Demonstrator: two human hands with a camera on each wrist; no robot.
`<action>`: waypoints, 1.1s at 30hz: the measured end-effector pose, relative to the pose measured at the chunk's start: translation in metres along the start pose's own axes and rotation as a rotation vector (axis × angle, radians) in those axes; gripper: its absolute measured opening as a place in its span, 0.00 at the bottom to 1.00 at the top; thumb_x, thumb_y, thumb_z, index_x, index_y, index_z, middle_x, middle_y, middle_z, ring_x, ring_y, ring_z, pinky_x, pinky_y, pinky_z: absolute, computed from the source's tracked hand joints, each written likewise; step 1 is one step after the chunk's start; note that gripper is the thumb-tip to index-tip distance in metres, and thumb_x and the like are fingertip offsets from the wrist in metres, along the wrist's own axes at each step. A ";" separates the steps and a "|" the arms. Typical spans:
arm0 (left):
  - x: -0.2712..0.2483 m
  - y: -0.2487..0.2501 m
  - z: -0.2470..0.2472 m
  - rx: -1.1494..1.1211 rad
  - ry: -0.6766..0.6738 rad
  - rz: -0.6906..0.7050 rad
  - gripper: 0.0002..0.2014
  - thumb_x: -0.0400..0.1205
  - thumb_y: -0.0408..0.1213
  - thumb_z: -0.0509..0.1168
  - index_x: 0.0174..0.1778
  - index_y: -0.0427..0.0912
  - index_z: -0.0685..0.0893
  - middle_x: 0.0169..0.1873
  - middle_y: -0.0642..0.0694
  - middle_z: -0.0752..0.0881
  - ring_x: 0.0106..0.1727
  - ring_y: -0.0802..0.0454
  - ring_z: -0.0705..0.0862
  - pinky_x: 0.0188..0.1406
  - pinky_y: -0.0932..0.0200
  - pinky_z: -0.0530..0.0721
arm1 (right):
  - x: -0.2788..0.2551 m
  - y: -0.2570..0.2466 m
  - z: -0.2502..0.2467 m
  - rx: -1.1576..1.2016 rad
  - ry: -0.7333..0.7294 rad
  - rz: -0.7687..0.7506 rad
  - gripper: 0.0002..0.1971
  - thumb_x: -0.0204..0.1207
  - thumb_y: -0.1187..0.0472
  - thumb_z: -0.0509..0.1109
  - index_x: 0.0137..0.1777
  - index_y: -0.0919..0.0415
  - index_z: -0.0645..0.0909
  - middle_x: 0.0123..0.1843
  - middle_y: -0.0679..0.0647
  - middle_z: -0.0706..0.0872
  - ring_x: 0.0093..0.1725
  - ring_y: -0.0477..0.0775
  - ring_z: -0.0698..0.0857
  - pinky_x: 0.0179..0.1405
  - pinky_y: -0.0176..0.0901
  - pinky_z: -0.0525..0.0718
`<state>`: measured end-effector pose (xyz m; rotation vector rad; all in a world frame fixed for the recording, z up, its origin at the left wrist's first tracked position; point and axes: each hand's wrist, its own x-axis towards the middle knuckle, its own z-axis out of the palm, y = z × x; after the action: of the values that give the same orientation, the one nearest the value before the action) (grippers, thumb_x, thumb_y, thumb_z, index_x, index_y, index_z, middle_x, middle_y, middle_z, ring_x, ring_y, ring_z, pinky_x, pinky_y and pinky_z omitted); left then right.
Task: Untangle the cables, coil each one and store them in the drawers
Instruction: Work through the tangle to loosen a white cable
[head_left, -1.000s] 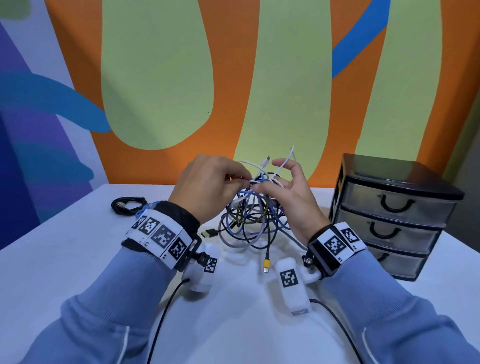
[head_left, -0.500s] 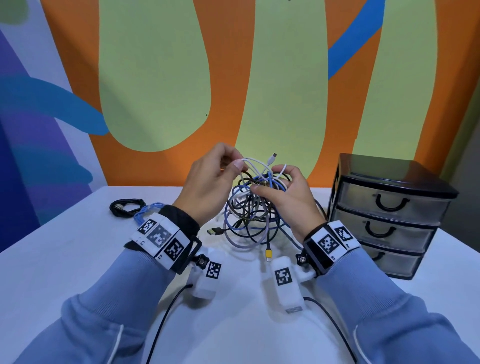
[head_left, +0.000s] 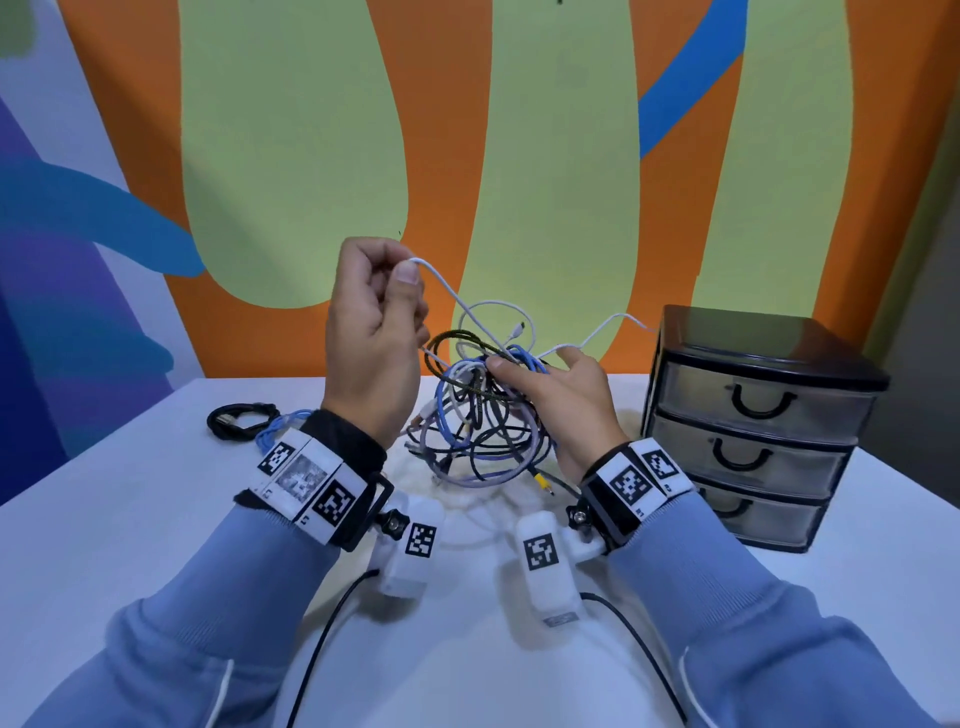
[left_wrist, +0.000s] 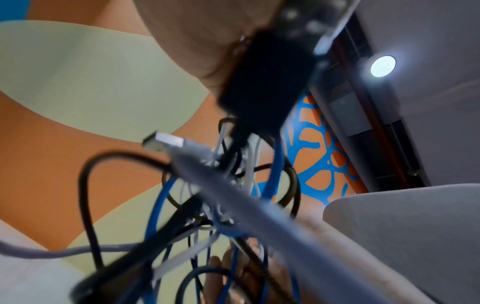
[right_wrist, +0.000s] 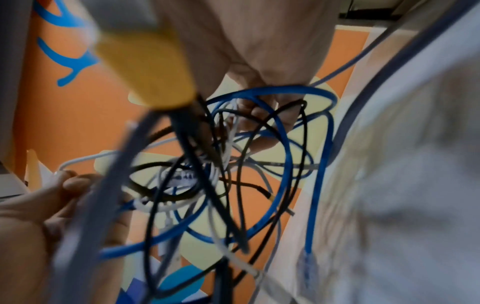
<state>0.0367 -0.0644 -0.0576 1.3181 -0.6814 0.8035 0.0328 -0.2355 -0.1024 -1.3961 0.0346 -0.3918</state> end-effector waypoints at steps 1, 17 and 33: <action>0.001 0.000 0.000 -0.020 0.012 -0.018 0.03 0.92 0.36 0.58 0.53 0.48 0.75 0.32 0.52 0.74 0.30 0.54 0.69 0.28 0.57 0.71 | -0.002 -0.001 0.000 0.001 0.008 0.006 0.62 0.60 0.51 0.93 0.89 0.63 0.59 0.68 0.62 0.89 0.55 0.55 0.95 0.65 0.62 0.90; 0.001 -0.016 -0.012 0.390 -0.443 -0.177 0.15 0.85 0.39 0.75 0.66 0.52 0.84 0.47 0.53 0.92 0.50 0.54 0.92 0.61 0.41 0.90 | 0.004 0.006 0.001 -0.086 0.050 -0.240 0.15 0.83 0.45 0.69 0.38 0.50 0.80 0.32 0.52 0.72 0.35 0.55 0.71 0.41 0.54 0.70; 0.005 -0.017 -0.014 0.313 0.050 0.020 0.12 0.93 0.35 0.64 0.66 0.46 0.92 0.35 0.51 0.85 0.33 0.54 0.83 0.43 0.48 0.93 | 0.006 0.008 -0.003 -0.211 0.035 -0.012 0.26 0.75 0.45 0.82 0.66 0.52 0.76 0.47 0.54 0.86 0.37 0.48 0.84 0.47 0.50 0.85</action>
<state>0.0528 -0.0509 -0.0651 1.5689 -0.5439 0.9846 0.0400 -0.2392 -0.1091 -1.5984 0.0991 -0.4324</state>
